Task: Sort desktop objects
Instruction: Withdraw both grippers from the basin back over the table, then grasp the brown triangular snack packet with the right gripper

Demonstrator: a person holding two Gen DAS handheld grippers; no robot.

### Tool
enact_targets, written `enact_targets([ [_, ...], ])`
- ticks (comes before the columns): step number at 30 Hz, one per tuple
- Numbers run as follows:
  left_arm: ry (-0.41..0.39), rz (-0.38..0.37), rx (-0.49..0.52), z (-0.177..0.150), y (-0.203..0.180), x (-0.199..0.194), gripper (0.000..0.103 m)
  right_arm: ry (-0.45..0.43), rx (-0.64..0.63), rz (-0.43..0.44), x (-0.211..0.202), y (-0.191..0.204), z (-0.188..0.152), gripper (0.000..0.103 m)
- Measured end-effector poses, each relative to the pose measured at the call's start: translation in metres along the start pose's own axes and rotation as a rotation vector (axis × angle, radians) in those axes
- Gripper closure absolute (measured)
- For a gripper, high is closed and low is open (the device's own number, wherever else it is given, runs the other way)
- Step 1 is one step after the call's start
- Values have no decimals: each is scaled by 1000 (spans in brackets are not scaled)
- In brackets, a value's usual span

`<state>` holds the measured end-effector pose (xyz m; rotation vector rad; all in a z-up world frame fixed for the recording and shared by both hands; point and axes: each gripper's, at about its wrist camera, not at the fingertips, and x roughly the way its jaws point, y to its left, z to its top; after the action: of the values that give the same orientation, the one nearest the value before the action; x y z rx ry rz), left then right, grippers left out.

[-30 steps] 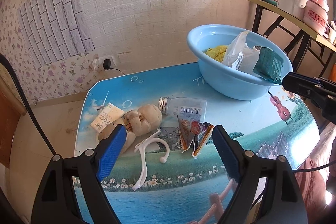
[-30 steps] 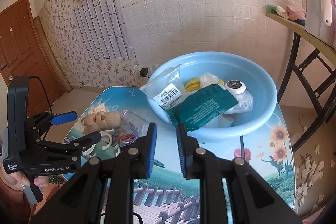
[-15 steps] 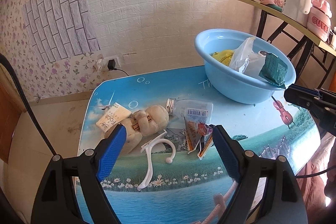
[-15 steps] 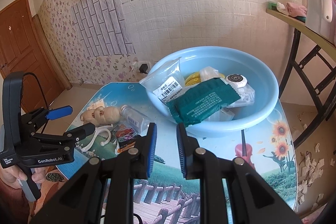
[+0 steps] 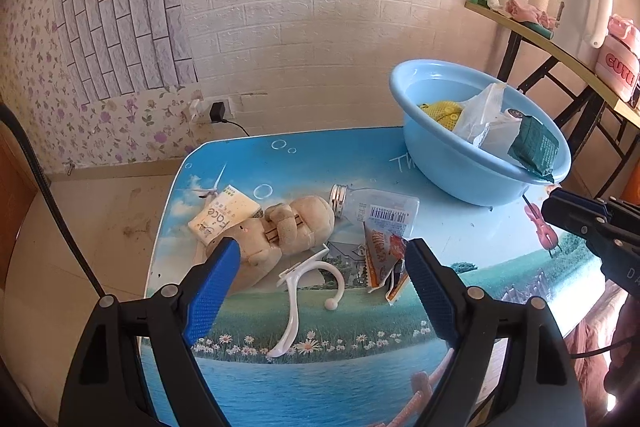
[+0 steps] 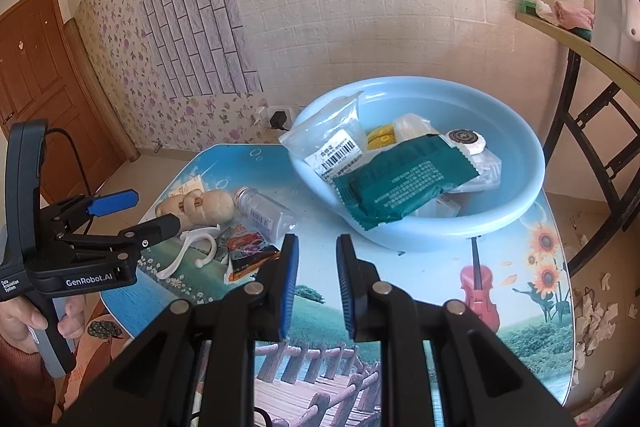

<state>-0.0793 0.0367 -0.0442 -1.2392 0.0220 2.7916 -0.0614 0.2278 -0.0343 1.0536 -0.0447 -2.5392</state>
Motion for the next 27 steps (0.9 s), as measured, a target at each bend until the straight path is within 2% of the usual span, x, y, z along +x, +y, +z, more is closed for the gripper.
enact_targets([
  [2, -3, -9, -12, 1, 2, 0, 13, 5, -2, 0, 2, 1, -1, 83],
  [9, -19, -17, -22, 0, 8, -2, 11, 24, -10, 1, 7, 6, -2, 83],
  [13, -25, -39, -42, -1, 14, -2, 3, 41, -11, 6, 12, 9, -3, 83],
  [23, -18, -45, -50, -4, 20, 0, 1, 66, -5, 7, 19, 13, -5, 83],
  [24, -16, -45, -48, -5, 21, 1, 1, 70, -2, 6, 21, 14, -5, 79],
  [25, -15, -47, -47, -6, 21, 1, 0, 72, 1, 8, 21, 14, -5, 71],
  [27, -16, -46, -47, -7, 21, 1, 0, 72, 9, 14, 21, 14, -6, 66],
])
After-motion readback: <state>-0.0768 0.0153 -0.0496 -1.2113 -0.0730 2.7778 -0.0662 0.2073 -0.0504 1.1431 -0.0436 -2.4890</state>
